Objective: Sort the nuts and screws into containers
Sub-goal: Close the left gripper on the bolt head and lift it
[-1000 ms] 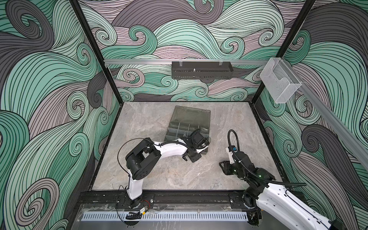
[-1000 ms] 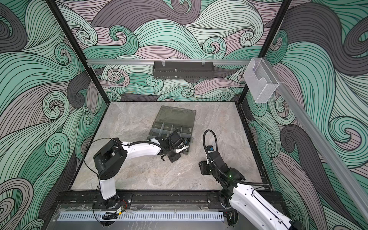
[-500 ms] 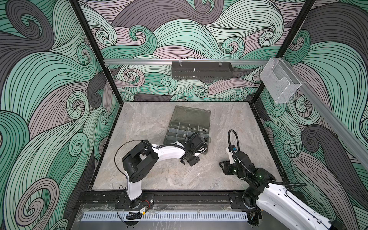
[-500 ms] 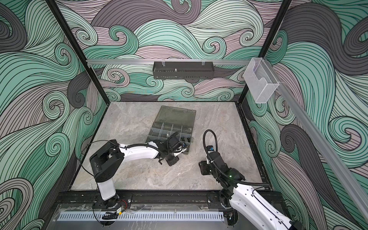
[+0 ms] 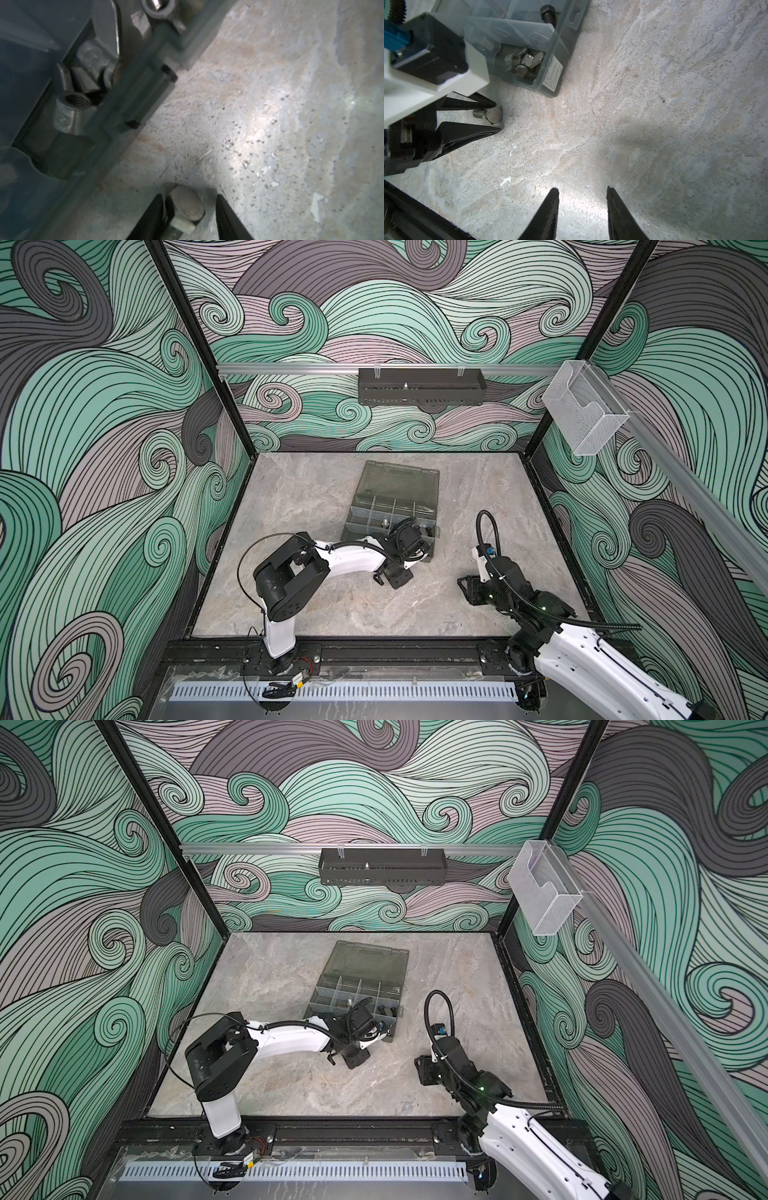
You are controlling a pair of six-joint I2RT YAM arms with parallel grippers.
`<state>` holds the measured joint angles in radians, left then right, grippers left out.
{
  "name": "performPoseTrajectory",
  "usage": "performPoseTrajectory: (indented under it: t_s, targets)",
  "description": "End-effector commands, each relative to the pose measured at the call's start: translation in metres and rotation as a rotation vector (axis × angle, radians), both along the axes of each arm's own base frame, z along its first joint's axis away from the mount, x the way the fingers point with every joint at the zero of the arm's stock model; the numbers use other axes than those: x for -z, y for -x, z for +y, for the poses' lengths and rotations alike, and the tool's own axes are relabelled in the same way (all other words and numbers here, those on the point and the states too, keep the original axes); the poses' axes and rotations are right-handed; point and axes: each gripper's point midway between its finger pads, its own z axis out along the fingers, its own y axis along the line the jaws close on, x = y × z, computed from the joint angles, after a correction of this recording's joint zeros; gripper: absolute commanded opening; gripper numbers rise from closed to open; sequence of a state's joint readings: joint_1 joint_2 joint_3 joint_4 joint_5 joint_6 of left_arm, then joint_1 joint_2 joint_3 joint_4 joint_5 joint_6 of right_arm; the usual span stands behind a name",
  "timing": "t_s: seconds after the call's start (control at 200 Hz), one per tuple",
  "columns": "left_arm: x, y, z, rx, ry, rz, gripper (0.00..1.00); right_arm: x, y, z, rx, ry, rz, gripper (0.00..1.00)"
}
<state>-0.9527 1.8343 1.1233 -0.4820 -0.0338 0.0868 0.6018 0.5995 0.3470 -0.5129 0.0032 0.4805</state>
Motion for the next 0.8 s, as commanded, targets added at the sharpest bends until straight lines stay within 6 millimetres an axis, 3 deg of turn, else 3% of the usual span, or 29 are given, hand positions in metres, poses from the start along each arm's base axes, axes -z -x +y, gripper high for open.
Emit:
performPoseTrajectory:
  t_s: [0.0,0.555,0.796]
  targets:
    - [-0.002,0.009,0.007,0.015,-0.022,0.020,0.43,0.002,-0.001,-0.002,0.016,-0.001,-0.005,0.40]
    - [0.005,-0.005,-0.003,-0.037,-0.007,-0.018,0.25,0.002,0.000,-0.003,0.015,-0.004,-0.007,0.40]
    - [-0.030,-0.009,-0.006,-0.048,0.058,-0.065,0.24,0.003,0.000,-0.003,0.018,-0.001,-0.005,0.40]
